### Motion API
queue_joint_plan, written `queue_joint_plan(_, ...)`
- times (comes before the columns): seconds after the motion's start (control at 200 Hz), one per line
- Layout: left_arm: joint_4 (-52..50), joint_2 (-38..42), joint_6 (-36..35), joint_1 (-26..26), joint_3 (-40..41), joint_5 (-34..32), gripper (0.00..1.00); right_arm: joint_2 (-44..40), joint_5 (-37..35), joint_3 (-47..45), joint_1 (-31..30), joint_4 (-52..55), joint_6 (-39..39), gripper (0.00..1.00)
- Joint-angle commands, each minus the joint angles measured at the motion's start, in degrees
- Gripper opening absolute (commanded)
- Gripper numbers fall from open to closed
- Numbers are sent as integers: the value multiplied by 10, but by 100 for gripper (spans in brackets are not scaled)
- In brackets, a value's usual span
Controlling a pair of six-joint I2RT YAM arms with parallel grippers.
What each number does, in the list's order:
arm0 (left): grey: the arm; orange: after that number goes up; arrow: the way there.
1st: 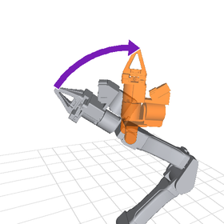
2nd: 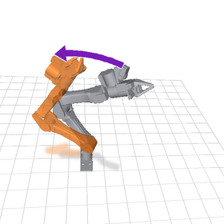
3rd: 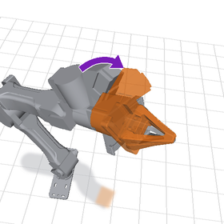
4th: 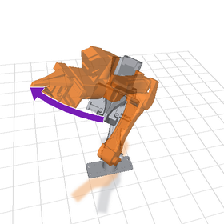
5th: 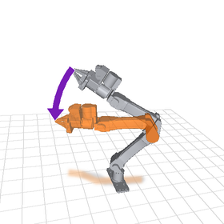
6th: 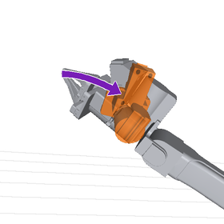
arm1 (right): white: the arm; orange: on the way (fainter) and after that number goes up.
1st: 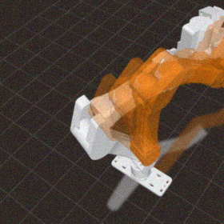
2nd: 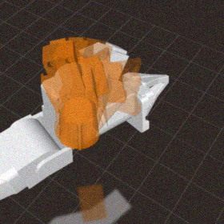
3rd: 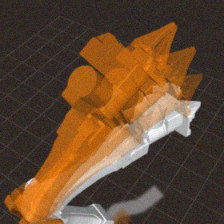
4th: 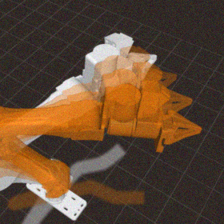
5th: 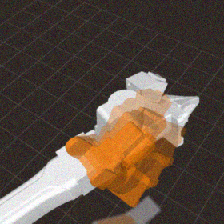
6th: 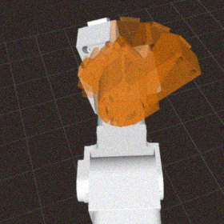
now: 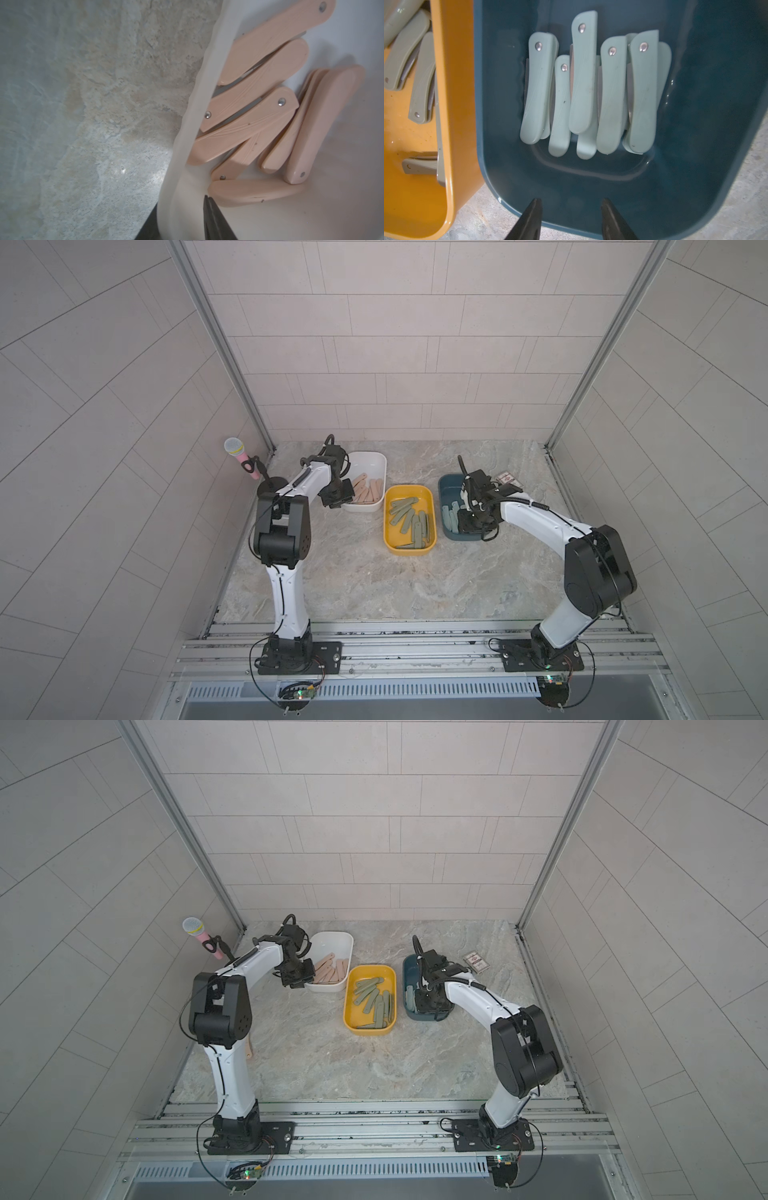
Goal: Place the fruit knives into the storage box by color
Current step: Move the storage box to the center of the board, then adjust the storage box at the center of the board.
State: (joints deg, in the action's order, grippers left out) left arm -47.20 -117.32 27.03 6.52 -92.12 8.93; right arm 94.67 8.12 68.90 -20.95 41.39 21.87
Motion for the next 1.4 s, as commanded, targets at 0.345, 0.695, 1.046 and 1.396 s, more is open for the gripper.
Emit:
queue_joint_plan(0.345,6,173,-10,-6,216,13,31,-45,-22,-3,15,22,-10,50)
queue_joint_plan(0.695,31,237,-14,-1,315,41,31,-51,-6,8,118,13,-10,56)
queue_joint_plan(1.046,36,234,-29,20,326,43,31,25,45,52,168,-40,-1,67)
queue_joint_plan(1.396,35,245,-29,27,328,39,46,78,95,74,150,-64,9,66)
